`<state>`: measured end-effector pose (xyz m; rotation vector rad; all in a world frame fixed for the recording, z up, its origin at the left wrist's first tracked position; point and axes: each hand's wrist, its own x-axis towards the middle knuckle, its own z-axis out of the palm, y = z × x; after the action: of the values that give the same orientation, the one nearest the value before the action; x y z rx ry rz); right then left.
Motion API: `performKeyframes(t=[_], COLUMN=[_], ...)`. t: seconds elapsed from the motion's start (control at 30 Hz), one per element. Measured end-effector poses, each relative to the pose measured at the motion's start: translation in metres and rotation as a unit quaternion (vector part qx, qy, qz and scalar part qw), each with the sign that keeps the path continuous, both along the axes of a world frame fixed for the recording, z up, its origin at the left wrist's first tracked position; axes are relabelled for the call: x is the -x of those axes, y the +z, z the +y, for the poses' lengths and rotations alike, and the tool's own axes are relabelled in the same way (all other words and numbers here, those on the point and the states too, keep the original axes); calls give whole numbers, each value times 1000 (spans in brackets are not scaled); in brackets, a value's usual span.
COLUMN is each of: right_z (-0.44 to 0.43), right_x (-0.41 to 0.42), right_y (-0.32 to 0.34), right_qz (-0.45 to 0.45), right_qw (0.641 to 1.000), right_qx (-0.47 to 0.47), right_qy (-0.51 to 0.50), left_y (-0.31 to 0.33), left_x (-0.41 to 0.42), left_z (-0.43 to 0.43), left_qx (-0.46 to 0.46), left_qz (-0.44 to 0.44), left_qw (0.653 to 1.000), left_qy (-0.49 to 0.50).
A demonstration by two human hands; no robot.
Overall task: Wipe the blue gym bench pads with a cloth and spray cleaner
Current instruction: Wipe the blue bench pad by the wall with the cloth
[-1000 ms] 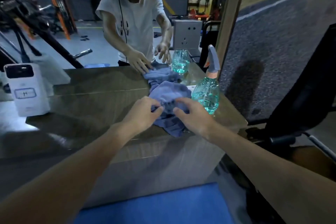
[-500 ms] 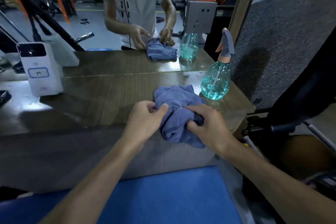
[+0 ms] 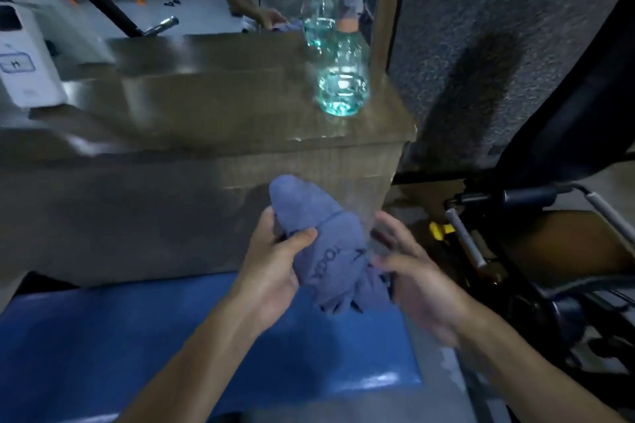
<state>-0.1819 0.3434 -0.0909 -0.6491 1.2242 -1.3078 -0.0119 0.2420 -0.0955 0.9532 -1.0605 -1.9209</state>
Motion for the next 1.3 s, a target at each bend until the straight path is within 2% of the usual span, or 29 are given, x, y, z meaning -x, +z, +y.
performKeyframes(t=[0.03,0.07,0.13,0.27,0.33,0.37,0.4,0.47,0.5,0.53,0.6,0.7,0.77,0.87,1.07,1.17,1.27,1.3], right_z=[8,15,25,32,31,28,26,19,16,12,1,-13,-15,-15,11,35,51,54], right_x=[9,18,31,57,67,71,73,70,64,58,46,32,30,32,39,41,35,31], right_y=[-7,-16,-42,-118,-176,-209,-245,-314,-343,-371,-418,-467,-485,-493,-495,-487,-487,-490], right_qz=[-102,-155,-152,44,143,220,317,503,559,600,654,719,756,766,765,763,718,717], right_qw=[995,988,988,994,983,968,939,837,791,759,720,659,624,622,625,620,667,671], right_qx=[-16,-21,-29,-38,-67,-91,-127,-211,-241,-240,-205,-187,-178,-151,-139,-173,-191,-183], right_qy=[-8,-14,-31,-96,-94,-76,-48,40,66,81,109,118,89,53,66,67,54,42], left_y=[-11,-22,-44,-110,-163,-198,-236,-313,-347,-377,-430,-478,-484,-482,-476,-472,-466,-464], left_x=[9,19,38,61,64,62,58,44,36,30,21,20,26,34,27,32,38,39], left_z=[8,15,27,35,31,26,22,10,4,-1,-13,-27,-31,-38,-29,-19,-15,-15], left_qx=[5,4,-1,-11,-14,3,39,139,193,237,344,500,552,552,537,539,535,530], left_qz=[4,7,-1,-27,-92,-157,-244,-393,-437,-464,-501,-533,-542,-586,-556,-565,-563,-562], left_qw=[1000,999,996,991,990,982,963,897,860,826,754,643,595,543,573,548,544,548], left_qy=[-19,-41,-87,-129,-108,-101,-106,-149,-180,-213,-250,-230,-218,-238,-273,-301,-318,-320])
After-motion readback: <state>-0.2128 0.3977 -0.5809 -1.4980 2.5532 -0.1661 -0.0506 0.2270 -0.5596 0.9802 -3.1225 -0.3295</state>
